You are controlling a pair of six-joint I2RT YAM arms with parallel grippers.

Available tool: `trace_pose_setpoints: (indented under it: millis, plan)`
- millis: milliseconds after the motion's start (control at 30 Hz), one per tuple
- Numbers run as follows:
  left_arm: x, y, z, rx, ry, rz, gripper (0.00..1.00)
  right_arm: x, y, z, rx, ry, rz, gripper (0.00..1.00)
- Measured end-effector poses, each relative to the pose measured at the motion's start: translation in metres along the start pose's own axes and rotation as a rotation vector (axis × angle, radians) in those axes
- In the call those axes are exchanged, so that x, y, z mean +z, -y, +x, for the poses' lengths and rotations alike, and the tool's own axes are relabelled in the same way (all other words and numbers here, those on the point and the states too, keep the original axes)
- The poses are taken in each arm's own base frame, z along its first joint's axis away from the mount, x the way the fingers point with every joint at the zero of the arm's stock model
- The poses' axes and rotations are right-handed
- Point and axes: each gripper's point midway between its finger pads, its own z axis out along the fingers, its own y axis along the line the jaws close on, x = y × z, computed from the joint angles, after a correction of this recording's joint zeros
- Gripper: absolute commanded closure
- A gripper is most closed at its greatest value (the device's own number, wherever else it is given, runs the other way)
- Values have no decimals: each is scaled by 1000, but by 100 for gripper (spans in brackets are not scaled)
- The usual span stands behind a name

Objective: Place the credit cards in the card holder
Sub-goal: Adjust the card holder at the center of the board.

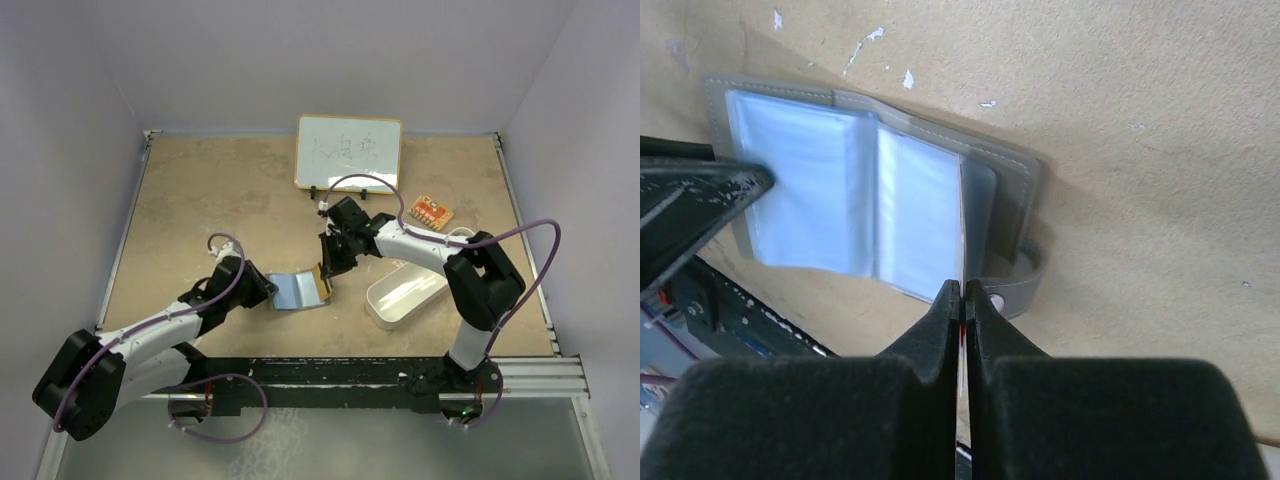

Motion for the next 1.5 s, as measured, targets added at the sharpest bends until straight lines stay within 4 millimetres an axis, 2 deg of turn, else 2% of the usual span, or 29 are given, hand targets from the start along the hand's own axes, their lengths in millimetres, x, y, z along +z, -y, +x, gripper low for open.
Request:
trace_pose_setpoints:
  millis: [100, 200, 300, 533, 700, 867, 1033, 1100, 1167, 1433, 1500]
  plan:
    - [-2, -12, -6, 12, 18, -89, 76, 0, 4, 3, -10, -10, 15, 100]
    - [-6, -11, -16, 23, 42, -135, 74, -1, 6, 4, -18, -17, 28, 100]
    - [-10, -2, -26, 31, 59, -147, 71, -2, 7, 2, -26, -9, 37, 100]
    - [-18, 13, -34, 43, 51, -148, 66, -4, 9, -1, -34, -5, 53, 100]
    - [-26, 37, -40, 37, 42, -83, 66, -5, 9, -1, -32, -11, 57, 100]
    - [-33, 70, -43, 29, 26, 44, 72, -7, 7, -3, -40, -8, 57, 100]
    - [-26, 98, -32, 28, -51, 177, 88, -8, 7, -4, -42, -10, 56, 100]
    - [-18, 96, -25, 37, -84, 176, 90, -8, 6, -4, -42, -12, 56, 100]
    - [-8, 83, -17, 47, -111, 132, 92, -6, 7, -3, -41, -17, 58, 100]
    - [15, 1, 15, 94, -167, -103, 97, -3, 8, -1, -40, -23, 56, 100]
    - [20, 3, 13, 91, -154, -84, 98, -3, 9, 1, -38, -28, 54, 100]
